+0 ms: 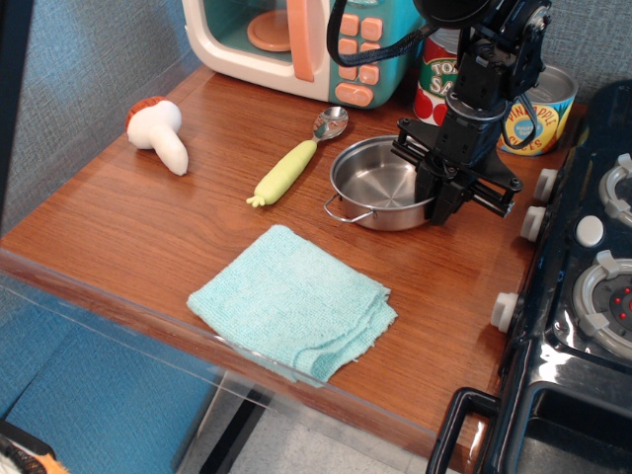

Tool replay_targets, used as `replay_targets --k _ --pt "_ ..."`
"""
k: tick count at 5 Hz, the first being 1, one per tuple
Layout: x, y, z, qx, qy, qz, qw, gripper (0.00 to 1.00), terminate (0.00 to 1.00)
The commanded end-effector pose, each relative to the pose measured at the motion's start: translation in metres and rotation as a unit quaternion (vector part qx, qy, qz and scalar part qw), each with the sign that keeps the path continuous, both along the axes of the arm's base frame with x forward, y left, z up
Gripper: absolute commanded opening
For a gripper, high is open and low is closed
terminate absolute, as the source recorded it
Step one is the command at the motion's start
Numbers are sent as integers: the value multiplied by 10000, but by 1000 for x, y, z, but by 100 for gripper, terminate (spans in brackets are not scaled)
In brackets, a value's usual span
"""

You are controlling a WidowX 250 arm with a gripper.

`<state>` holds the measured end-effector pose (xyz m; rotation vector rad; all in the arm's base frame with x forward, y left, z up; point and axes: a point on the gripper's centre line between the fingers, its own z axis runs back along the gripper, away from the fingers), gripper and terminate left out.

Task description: Move the pot so its near the cans

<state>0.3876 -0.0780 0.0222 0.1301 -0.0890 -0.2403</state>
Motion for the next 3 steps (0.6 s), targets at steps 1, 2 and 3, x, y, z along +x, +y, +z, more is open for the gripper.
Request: replay_targets --k 1,2,3 --pt "-21 -9 69 -101 -712 147 9973 100 0" --pt "-42 -5 102 -375 -811 935 9916 100 0" --pt "-55 6 111 -670 -604 1350 9867 100 0"
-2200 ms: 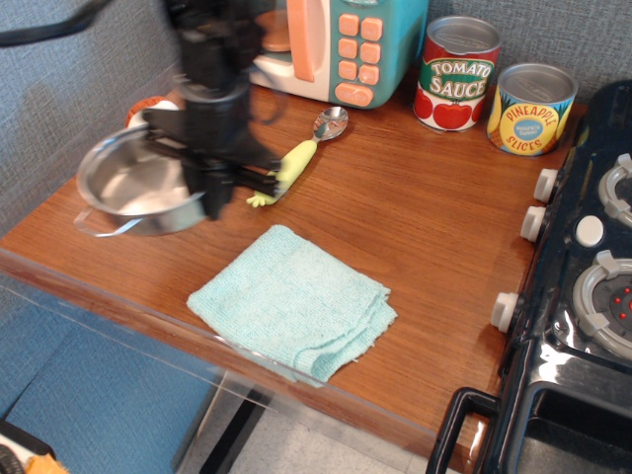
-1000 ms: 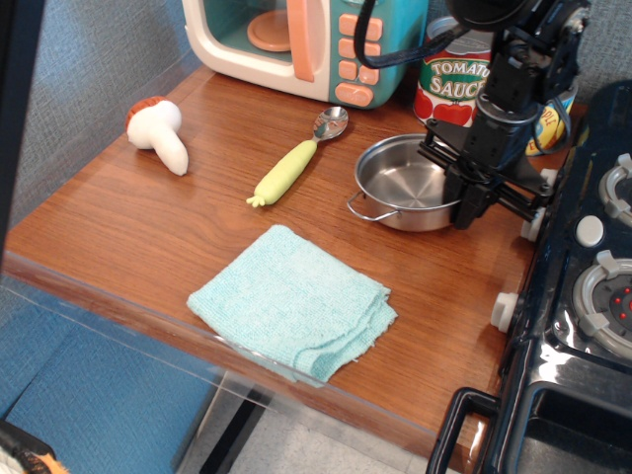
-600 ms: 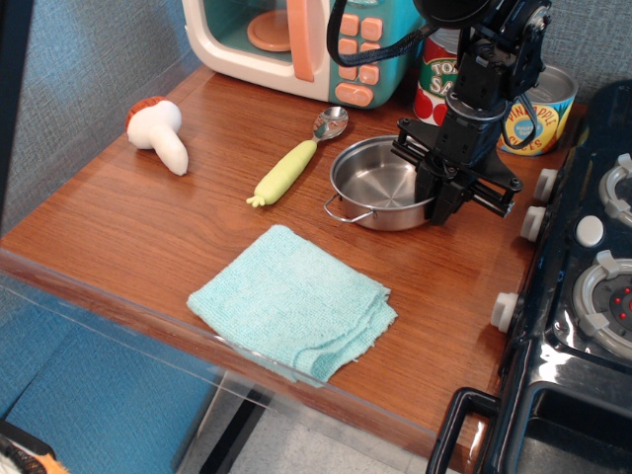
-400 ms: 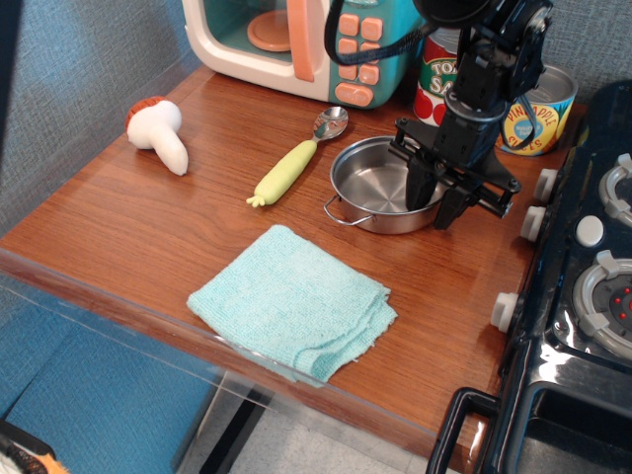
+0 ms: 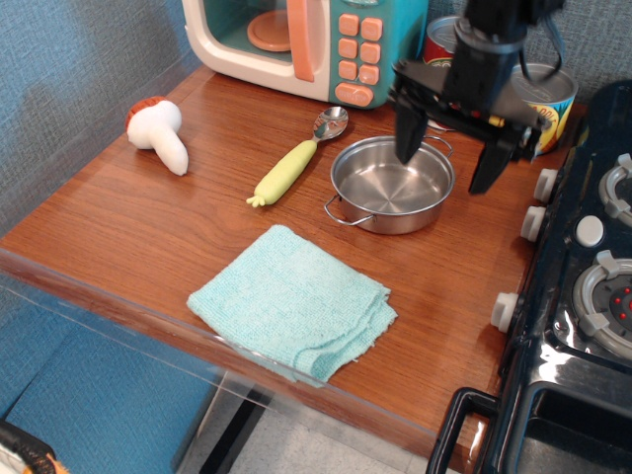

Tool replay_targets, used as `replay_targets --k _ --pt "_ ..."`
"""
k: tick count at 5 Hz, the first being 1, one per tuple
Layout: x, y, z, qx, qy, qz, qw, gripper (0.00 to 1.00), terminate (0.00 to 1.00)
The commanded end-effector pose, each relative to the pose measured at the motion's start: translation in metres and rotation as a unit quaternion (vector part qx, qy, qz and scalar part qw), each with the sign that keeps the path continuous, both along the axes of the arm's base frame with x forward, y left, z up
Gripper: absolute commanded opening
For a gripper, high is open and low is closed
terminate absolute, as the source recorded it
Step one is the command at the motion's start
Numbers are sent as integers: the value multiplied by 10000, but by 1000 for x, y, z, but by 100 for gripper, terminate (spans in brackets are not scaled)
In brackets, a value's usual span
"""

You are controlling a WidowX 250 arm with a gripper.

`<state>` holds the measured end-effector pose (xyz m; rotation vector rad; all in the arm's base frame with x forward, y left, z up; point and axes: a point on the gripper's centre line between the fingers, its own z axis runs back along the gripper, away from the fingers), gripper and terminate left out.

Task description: Move the pot so its near the cans

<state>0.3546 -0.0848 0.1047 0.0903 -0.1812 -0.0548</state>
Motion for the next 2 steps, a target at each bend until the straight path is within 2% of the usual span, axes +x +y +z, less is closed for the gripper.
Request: replay_targets --k 1,2 --pt "-22 13 28 -388 -136 458 9981 100 0" --pt "-22 13 28 -388 -136 458 9981 100 100"
